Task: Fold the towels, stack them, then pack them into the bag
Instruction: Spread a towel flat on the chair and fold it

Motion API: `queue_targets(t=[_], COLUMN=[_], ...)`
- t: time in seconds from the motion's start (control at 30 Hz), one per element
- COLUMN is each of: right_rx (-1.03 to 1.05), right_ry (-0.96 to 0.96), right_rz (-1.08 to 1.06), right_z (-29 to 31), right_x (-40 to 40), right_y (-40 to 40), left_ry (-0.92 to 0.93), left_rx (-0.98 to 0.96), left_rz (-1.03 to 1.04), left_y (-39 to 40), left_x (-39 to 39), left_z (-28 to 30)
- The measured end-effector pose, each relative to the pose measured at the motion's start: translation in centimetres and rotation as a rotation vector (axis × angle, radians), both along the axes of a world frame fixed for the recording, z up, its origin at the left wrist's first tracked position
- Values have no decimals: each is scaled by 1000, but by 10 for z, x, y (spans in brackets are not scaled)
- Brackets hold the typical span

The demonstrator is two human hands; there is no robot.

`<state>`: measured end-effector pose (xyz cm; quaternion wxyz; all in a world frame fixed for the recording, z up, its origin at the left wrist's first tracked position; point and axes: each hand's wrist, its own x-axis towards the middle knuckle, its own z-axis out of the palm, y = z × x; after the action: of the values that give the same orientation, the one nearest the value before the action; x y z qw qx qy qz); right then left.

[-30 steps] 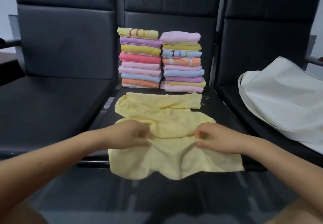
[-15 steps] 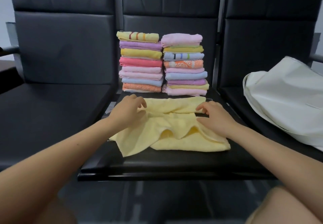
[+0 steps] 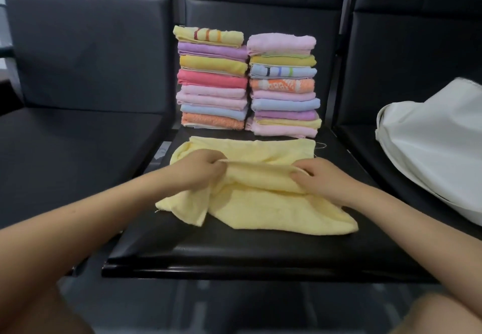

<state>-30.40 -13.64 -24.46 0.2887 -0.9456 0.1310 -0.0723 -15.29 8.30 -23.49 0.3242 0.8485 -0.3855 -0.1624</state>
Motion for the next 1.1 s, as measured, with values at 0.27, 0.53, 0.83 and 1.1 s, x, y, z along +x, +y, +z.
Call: queue_targets(t=[0.27, 0.53, 0.83, 1.1], right_rx=[151, 196, -105, 177], right_ry=[-193, -230, 16, -239], right_rz=[-333, -330, -321, -485], right_z=[2, -17, -14, -10], right_x=[22, 51, 60, 60], right_y=[-34, -29, -37, -50], left_ry=[-157, 46, -266, -395], left_rx=[-114, -361, 138, 313], left_rz=[250, 266, 89, 74], left_y=[13, -9, -9, -20], left_x=[62, 73, 76, 78], left_z=[10, -9, -20, -25])
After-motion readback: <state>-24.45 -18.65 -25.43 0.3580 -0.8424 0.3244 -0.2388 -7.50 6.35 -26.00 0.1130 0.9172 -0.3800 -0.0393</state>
